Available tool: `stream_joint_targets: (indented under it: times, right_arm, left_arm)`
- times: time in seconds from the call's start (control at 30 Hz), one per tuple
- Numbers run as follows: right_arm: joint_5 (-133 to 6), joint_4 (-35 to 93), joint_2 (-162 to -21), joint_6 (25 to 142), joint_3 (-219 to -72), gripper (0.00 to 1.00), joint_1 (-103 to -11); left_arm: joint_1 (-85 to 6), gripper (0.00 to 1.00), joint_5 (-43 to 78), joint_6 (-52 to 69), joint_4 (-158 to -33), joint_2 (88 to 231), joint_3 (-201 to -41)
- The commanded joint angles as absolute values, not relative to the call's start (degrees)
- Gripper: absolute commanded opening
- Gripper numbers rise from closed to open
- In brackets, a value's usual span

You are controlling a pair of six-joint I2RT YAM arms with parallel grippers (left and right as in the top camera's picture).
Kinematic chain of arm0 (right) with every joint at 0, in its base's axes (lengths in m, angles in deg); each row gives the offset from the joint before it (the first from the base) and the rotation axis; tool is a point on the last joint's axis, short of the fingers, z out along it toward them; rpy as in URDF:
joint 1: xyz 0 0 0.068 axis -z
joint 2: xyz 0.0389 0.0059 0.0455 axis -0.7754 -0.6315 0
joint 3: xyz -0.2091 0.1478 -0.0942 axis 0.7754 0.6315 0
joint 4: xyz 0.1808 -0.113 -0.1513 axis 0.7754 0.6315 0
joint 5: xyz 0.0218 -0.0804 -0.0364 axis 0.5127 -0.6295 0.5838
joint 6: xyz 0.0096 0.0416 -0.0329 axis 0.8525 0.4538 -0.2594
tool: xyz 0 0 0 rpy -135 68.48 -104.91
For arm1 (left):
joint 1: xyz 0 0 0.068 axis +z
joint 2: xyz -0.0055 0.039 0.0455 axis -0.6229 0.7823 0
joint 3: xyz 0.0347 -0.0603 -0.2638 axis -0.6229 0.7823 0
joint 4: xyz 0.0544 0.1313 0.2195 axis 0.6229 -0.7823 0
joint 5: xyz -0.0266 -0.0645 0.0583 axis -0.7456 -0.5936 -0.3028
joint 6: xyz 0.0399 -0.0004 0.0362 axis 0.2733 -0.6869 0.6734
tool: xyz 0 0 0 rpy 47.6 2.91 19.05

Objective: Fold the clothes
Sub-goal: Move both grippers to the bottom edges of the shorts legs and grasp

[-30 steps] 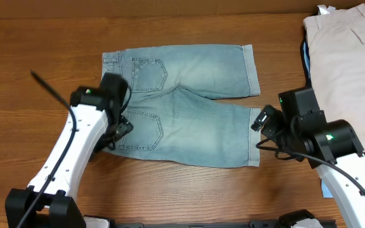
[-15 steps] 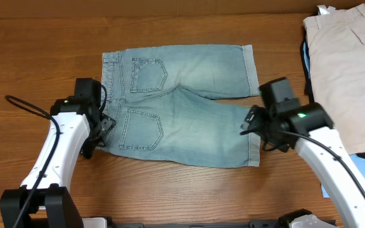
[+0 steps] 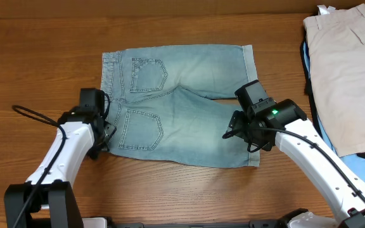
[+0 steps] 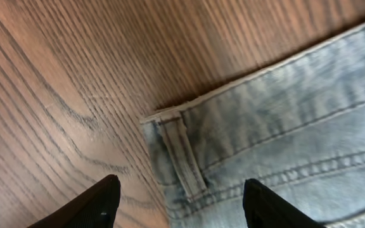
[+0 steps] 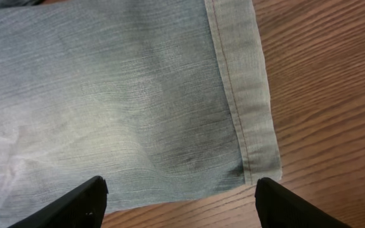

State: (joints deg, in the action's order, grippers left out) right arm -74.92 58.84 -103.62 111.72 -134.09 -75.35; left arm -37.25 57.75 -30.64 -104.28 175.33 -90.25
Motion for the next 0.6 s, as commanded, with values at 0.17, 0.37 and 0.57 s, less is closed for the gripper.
stream_joint_targets:
  times: [0.17,0.37,0.57]
  right_arm:
    - [-75.10,57.53,-103.97,114.06,-129.08,0.78,-75.55]
    - [-73.83,55.84,-103.97,114.89,-126.74,0.78,-75.59]
    - [-73.70,55.91,-103.97,114.86,-126.26,0.78,-75.59]
  left_arm:
    - [-36.52,0.63,62.67,-31.06,-99.95,175.72,-87.10]
    - [-36.52,0.57,61.38,-31.04,-97.37,178.34,-87.10]
    - [-36.52,0.50,59.50,-31.01,-94.88,182.76,-87.10]
